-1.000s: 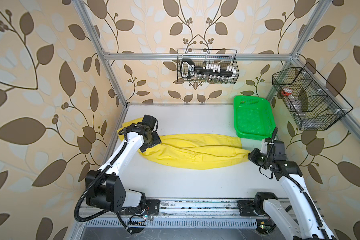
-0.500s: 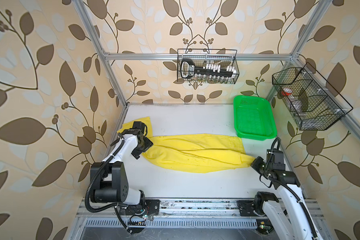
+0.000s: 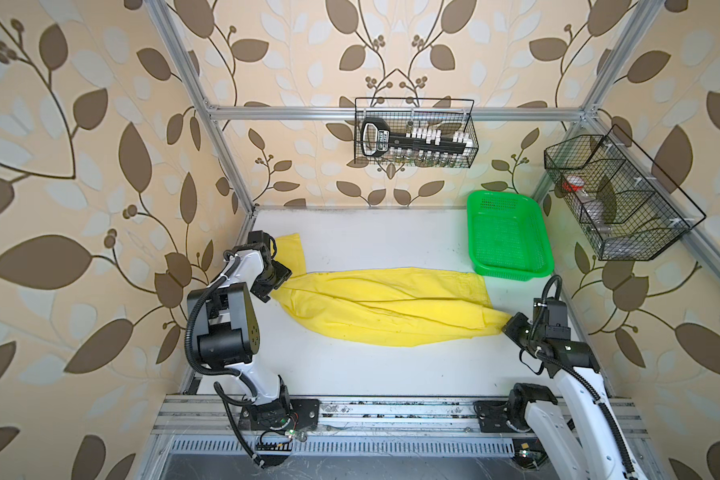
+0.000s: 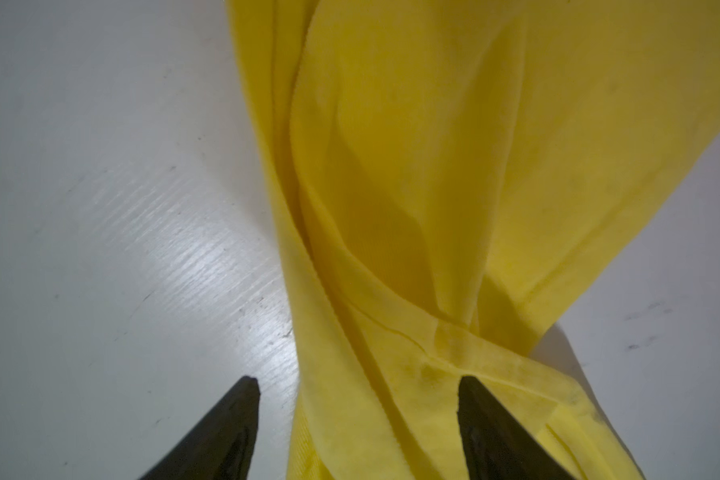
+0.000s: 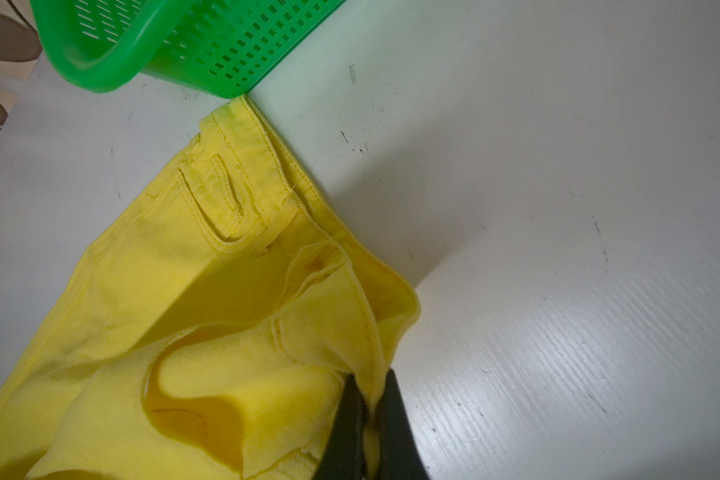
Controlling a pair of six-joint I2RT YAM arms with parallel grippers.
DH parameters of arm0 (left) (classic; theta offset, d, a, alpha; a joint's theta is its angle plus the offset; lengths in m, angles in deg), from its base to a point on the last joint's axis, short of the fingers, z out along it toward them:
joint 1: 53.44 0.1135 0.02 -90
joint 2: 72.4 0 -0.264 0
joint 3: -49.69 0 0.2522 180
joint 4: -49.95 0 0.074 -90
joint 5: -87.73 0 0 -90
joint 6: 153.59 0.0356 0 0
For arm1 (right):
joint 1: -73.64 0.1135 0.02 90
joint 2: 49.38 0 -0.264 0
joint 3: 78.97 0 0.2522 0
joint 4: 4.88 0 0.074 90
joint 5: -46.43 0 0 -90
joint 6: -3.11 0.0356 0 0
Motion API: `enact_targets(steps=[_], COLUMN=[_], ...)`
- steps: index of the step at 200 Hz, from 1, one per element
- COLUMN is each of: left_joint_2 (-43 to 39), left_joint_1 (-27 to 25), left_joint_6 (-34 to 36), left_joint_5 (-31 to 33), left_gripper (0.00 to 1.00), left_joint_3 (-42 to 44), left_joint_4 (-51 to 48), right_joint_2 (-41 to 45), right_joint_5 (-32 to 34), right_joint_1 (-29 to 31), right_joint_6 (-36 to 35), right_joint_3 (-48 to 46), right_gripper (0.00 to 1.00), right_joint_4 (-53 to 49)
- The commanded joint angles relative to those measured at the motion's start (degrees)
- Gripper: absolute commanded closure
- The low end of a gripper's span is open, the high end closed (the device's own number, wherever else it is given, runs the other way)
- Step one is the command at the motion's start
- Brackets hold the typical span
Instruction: Fold and stack the trousers
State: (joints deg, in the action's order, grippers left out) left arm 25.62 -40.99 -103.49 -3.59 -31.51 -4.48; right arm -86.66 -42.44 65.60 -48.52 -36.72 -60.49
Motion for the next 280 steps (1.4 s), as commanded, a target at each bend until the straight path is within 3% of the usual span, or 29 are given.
enact_targets(steps=[1, 26, 63, 99, 107, 140, 174, 221, 247, 262, 280], left_joint_2=[1.2, 1.9, 0.2, -1.9, -2.7, -5.9, -6.1, 2.8, 8.5, 7.5, 2.7], left_joint_1=[0.3, 0.5, 0.6, 0.7, 0.8, 1.3, 1.5, 4.4, 4.9, 4.9, 4.9], left_joint_6=[1.2, 1.7, 2.9, 4.4, 4.9, 6.8, 8.9, 9.4, 9.8, 9.6, 9.7], left_joint_5=[-1.4, -0.5, -0.5, 0.3, 1.0, 4.3, 7.6, 9.4, 7.7, 6.3, 4.7], left_gripper=[0.34, 0.58, 0.86, 0.93, 0.99, 1.00, 1.00, 1.00, 1.00, 0.99, 0.97], left_joint_3=[-1.7, -3.0, -3.8, -6.0, -7.4, -16.3, -25.3, -41.1, -51.8, -50.5, -39.3], left_joint_4=[-0.6, -1.2, -2.8, -5.4, -6.5, -11.5, -12.8, -13.7, -18.4, -18.5, -15.5], right_joint_2=[-0.1, -0.3, -1.3, -3.1, -3.7, -6.7, -14.7, -32.8, -37.2, -35.7, -30.6], right_joint_5=[2.0, 1.7, 1.3, 1.7, 1.8, 1.2, -6.5, -10.5, -12.0, -12.7, -16.8], right_joint_1=[-0.6, -0.8, -0.9, -0.9, -0.9, -0.9, -0.1, 6.1, 6.5, 6.0, 4.4], right_joint_6=[0.4, 0.0, -1.1, -2.6, -2.8, -3.6, -1.8, 0.5, 1.7, 0.6, 3.1], right_joint_3=[-0.7, -0.5, 0.8, 4.4, 6.0, 13.2, 20.7, 37.7, 44.1, 43.1, 34.8], right_gripper=[1.00, 1.00, 1.00, 1.00, 1.00, 1.00, 1.00, 1.00, 1.00, 1.00, 1.00], right_joint_4=[0.7, 1.0, 1.9, 3.1, 3.5, 8.6, 19.5, 32.6, 33.7, 30.7, 28.0])
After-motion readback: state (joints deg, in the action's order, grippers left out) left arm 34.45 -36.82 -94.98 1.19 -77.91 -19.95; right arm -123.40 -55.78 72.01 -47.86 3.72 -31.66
